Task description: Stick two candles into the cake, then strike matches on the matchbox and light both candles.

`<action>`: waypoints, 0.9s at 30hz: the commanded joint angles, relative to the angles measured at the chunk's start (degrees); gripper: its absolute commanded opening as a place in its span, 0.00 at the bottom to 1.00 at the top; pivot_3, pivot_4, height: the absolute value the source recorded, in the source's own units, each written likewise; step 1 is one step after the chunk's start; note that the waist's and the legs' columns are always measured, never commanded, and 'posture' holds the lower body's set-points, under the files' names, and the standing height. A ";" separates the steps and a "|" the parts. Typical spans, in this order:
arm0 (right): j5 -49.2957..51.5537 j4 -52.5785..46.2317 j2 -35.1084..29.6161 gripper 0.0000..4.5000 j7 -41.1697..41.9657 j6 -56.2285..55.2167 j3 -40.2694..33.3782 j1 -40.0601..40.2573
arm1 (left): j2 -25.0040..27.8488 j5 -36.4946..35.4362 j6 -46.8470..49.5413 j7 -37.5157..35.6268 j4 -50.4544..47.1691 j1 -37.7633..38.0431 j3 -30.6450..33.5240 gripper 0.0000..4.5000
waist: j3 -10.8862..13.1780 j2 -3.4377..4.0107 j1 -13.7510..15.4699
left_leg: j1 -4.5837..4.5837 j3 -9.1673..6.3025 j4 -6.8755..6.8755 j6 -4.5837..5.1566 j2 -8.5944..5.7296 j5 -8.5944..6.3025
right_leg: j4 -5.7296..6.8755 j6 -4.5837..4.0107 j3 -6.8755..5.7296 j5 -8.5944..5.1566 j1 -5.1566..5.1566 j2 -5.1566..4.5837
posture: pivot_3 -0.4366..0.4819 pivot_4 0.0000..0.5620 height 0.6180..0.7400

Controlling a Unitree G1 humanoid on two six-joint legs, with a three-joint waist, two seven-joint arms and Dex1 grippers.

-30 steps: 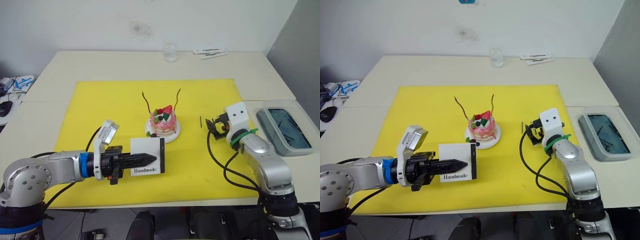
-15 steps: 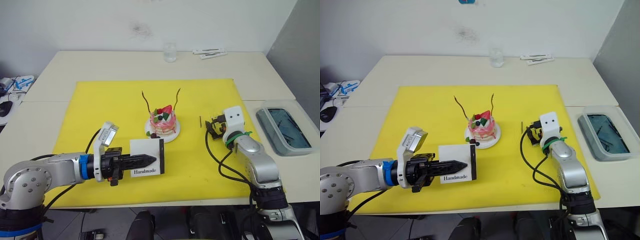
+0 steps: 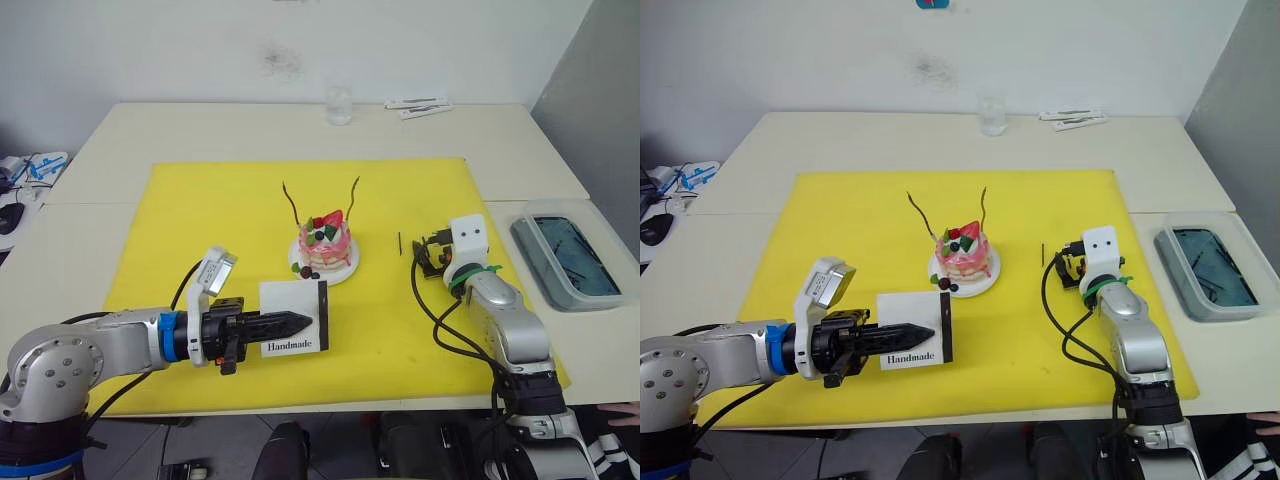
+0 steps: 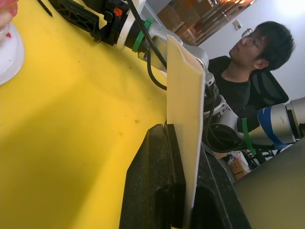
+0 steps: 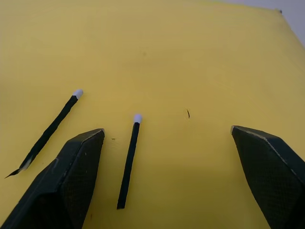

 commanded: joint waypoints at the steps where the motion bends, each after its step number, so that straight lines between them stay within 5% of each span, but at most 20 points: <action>1: 0.47 0.47 0.64 0.78 -1.05 1.24 -1.41 -0.65 | -0.06 -0.44 -1.37 -0.12 -1.52 0.20 0.28 0.00 | 0.00 0.00 0.00 | 0.02 0.00 0.00 0.00 0.02 0.00 | 0.02 -0.01 0.00 0.00 0.01 0.01 | 0.48 0.27 1.00; 11: 0.47 0.43 2.05 0.00 -2.06 1.48 -1.62 -0.33 | -0.14 0.13 -2.15 0.04 -1.60 1.14 0.10 0.00 | 0.00 -0.01 0.06 | 0.29 0.01 0.02 0.00 0.01 0.00 | 0.17 0.08 0.01 -0.09 0.20 0.02 | 0.48 0.27 1.00; 20: 2.19 -3.31 1.81 0.00 -0.45 2.44 -1.56 0.09 | -0.36 0.19 -2.57 0.72 -1.58 1.76 0.34 0.00 | 0.00 0.00 0.06 | 0.36 0.01 0.01 0.00 0.07 0.00 | 0.32 0.08 0.01 -0.20 0.19 0.06 | 0.48 0.27 1.00; 27: 5.00 -14.40 -6.82 0.00 11.01 3.81 1.11 3.70 | 0.07 -0.76 -2.33 1.43 -0.43 1.80 0.82 0.00 | 0.01 0.01 0.03 | 0.34 0.04 -0.03 0.01 0.09 0.00 | 0.32 0.05 0.01 -0.26 0.14 0.07 | 0.48 0.27 1.00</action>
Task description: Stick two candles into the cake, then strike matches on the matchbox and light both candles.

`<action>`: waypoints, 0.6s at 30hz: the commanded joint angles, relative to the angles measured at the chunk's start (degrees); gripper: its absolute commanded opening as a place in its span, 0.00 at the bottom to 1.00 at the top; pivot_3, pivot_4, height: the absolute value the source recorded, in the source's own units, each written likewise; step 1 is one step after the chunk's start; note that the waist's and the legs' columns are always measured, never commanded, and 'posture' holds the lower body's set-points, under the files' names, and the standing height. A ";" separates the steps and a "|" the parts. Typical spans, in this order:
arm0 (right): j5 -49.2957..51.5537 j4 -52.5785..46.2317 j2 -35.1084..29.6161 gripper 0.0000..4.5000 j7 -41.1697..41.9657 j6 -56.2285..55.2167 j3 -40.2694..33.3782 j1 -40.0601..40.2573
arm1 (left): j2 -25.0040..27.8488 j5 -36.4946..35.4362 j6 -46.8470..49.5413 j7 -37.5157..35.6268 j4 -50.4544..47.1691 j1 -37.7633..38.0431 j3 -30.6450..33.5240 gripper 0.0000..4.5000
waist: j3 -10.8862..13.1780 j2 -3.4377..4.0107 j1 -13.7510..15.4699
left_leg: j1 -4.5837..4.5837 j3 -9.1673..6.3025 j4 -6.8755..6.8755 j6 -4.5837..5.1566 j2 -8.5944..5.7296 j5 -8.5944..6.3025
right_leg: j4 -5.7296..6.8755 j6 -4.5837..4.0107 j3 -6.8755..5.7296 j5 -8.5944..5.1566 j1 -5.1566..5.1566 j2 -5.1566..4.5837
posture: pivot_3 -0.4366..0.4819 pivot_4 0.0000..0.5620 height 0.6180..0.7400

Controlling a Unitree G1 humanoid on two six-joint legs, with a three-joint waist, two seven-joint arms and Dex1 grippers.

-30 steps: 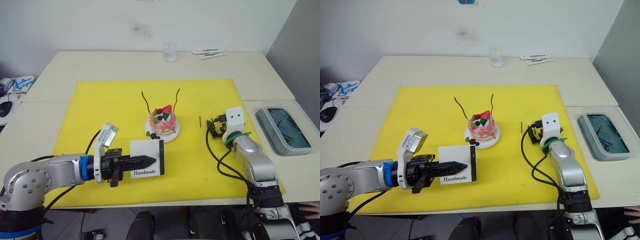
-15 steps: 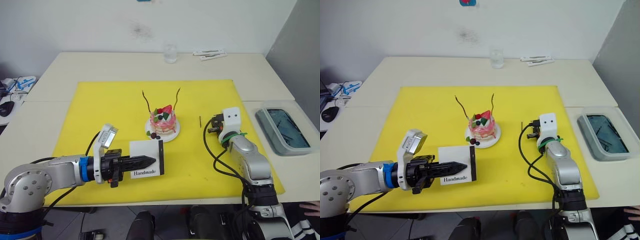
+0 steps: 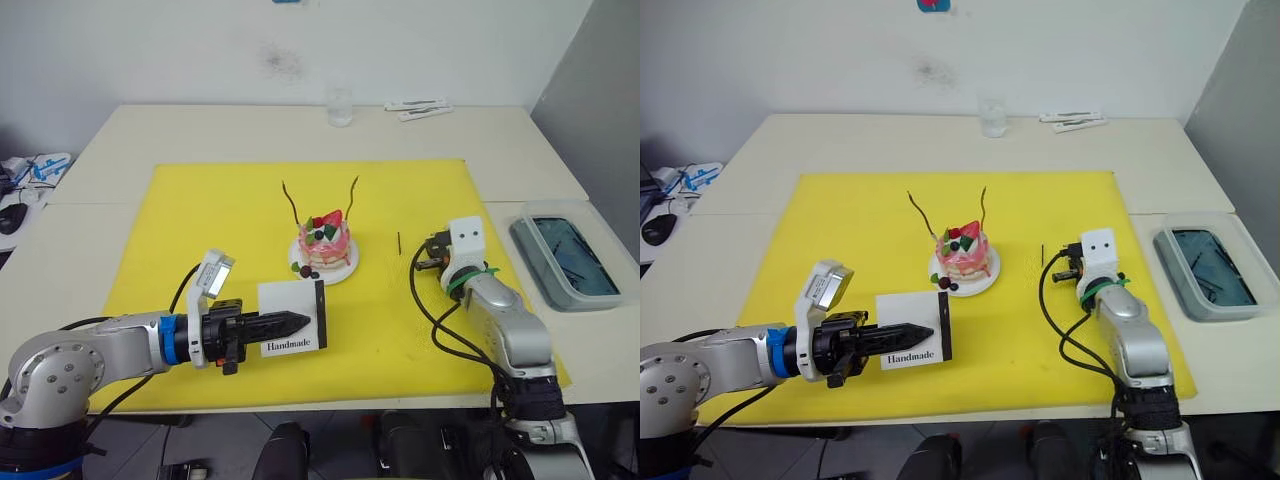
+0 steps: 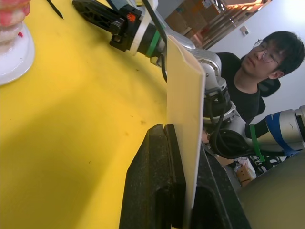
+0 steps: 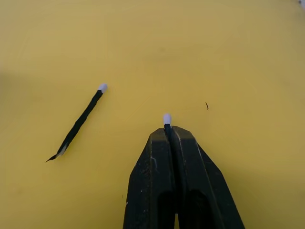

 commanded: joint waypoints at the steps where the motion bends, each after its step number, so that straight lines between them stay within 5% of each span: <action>1: 2.94 -7.78 -4.43 0.00 6.52 -0.49 -0.03 1.22 | 0.40 -1.37 -0.29 0.29 -0.12 -0.11 0.80 0.00 | 0.00 0.00 0.00 | 0.00 0.01 0.00 0.00 0.00 0.00 | 0.00 0.00 0.01 0.00 0.00 0.00 | 0.48 0.27 1.00; 10: 15.01 -22.05 -18.69 0.00 27.62 -3.88 -1.43 5.43 | -0.46 0.66 0.83 -1.36 2.92 -4.70 -3.35 0.00 | 0.01 0.00 0.02 | 0.01 0.02 0.03 0.00 0.17 0.00 | 0.01 0.01 -0.02 -0.01 0.01 0.15 | 0.48 0.27 1.00; 18: 22.12 -25.55 -27.23 0.00 37.50 -2.64 0.28 -1.05 | -2.08 3.25 2.04 -2.76 8.53 -12.93 -7.31 0.00 | 0.01 -0.03 -0.01 | 0.03 0.04 0.06 0.00 0.19 0.00 | 0.00 0.07 -0.03 0.02 0.02 0.20 | 0.48 0.27 1.00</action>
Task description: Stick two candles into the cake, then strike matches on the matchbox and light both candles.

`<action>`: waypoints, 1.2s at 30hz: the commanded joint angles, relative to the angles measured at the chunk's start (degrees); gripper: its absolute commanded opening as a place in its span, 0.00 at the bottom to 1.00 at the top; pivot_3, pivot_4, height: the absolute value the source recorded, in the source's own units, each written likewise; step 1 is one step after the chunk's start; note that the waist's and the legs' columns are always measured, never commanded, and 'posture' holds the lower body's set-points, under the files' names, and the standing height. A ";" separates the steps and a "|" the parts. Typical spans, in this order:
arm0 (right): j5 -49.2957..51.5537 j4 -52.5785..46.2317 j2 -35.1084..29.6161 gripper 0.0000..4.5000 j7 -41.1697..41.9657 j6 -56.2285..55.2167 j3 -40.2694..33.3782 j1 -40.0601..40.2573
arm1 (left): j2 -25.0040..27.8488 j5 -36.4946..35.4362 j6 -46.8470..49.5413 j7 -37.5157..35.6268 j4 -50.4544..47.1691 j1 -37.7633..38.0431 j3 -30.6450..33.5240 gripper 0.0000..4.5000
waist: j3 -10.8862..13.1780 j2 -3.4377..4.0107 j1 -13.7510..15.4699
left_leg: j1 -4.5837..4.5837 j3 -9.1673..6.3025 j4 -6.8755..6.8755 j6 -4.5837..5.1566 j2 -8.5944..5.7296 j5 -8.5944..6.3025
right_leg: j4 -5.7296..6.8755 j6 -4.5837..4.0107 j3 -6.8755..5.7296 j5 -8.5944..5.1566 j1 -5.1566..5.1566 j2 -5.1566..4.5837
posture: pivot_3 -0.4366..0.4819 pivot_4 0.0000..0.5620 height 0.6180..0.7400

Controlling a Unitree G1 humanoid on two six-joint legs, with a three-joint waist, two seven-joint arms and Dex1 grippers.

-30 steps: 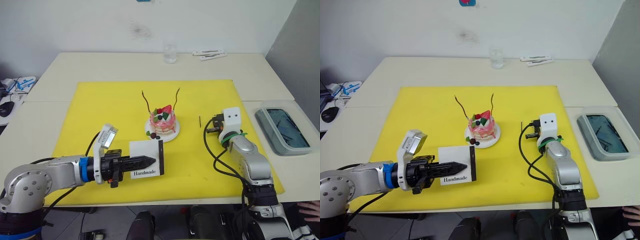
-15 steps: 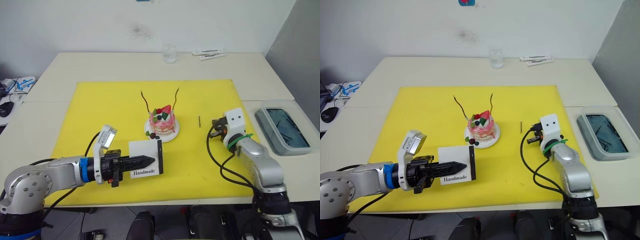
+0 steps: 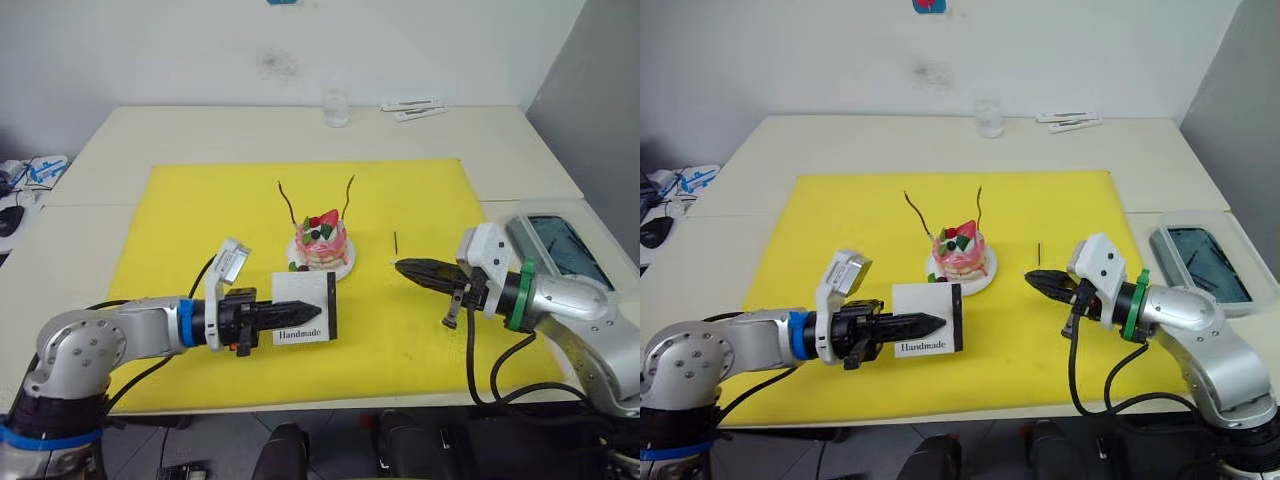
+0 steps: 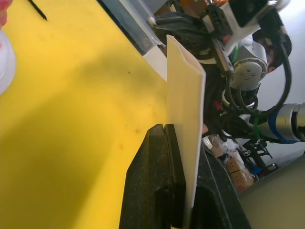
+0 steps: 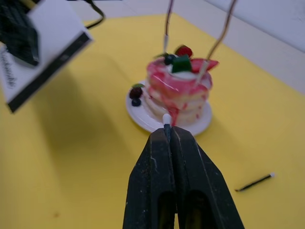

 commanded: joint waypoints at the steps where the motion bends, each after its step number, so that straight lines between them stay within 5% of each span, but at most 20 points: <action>1: 2.30 -2.32 -2.06 0.00 3.14 -0.44 0.88 -3.57 | -0.22 1.53 0.33 -2.02 1.58 -3.02 -0.62 0.00 | 0.00 0.00 -0.01 | 0.00 0.00 -0.01 0.00 0.00 0.00 | 0.00 0.00 0.00 0.00 0.00 0.00 | 0.48 0.27 1.00; 14: 0.74 0.99 -1.37 0.00 6.82 -1.24 10.16 -14.68 | -3.12 4.81 0.74 -3.81 3.07 -6.38 -1.98 0.00 | 0.00 -0.01 0.04 | -0.08 -0.02 -0.03 -0.01 0.00 0.00 | -0.06 -0.06 -0.02 -0.03 -0.05 -0.02 | 0.48 0.27 1.00; 36: -8.61 8.21 1.48 0.00 8.50 -9.27 16.51 -15.45 | -4.67 6.68 1.27 -4.89 2.83 -6.88 -1.34 0.00 | 0.00 -0.01 0.03 | -0.08 -0.02 -0.02 -0.02 0.00 0.01 | -0.04 -0.06 -0.02 -0.03 -0.05 -0.02 | 0.48 0.27 1.00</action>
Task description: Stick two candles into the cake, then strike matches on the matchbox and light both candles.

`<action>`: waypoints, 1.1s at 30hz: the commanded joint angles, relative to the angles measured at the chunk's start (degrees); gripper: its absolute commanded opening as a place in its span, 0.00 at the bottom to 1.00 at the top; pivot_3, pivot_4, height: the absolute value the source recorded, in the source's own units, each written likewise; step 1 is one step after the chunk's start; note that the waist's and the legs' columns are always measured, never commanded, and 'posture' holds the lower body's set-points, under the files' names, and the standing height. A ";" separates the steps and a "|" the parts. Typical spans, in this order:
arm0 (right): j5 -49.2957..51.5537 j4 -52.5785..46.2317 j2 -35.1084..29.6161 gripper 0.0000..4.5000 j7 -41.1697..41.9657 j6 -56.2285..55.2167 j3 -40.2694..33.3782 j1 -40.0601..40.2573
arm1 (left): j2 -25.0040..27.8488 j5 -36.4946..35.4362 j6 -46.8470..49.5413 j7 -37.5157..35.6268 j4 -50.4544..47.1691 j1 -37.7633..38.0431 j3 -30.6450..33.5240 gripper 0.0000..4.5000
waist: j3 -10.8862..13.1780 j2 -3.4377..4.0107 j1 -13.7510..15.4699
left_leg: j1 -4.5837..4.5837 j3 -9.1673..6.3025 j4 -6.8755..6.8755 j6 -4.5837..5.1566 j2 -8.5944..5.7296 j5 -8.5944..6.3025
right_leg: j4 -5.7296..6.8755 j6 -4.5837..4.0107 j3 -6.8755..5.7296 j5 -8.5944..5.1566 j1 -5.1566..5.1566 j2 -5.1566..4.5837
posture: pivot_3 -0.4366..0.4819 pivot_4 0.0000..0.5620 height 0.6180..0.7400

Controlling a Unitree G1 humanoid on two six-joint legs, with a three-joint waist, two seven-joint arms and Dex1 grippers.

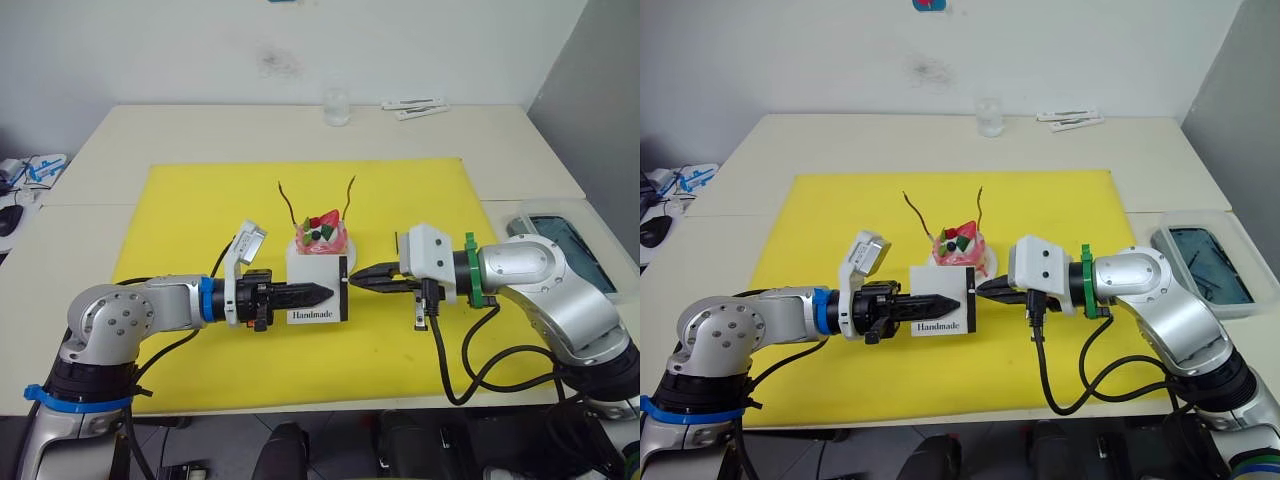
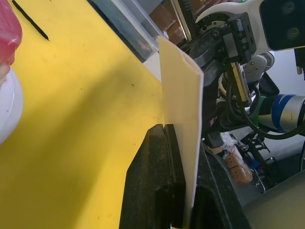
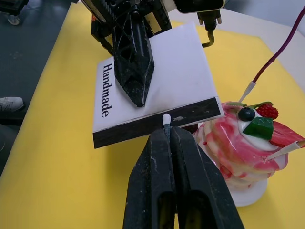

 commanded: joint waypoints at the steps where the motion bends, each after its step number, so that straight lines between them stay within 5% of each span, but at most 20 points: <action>1: -0.66 -0.20 -0.20 0.00 0.73 -1.34 -0.36 -0.05 | -0.43 -0.72 -0.04 -0.84 -1.29 -0.59 1.19 0.00 | 0.00 0.00 0.00 | 0.00 0.00 0.00 0.00 0.00 0.00 | 0.00 0.00 0.00 0.00 0.00 0.00 | 0.48 0.27 1.00; 22: -5.48 -2.14 -5.24 0.00 9.22 -5.64 5.57 5.94 | -5.60 -1.26 -1.42 3.69 0.43 -3.02 4.70 0.00 | 0.00 -0.01 0.14 | 0.00 -0.03 0.01 0.00 0.00 0.00 | 0.01 0.00 -0.02 0.00 0.01 -0.01 | 0.48 0.27 1.00; 33: -0.10 -4.00 -5.65 0.00 8.68 -0.80 -0.42 3.74 | -1.63 -1.38 0.04 3.45 -2.24 1.20 7.64 0.00 | 0.01 -0.02 -0.41 | 0.10 -0.02 0.05 -0.01 0.02 0.01 | 0.11 0.04 -0.02 0.03 0.02 0.02 | 0.48 0.27 1.00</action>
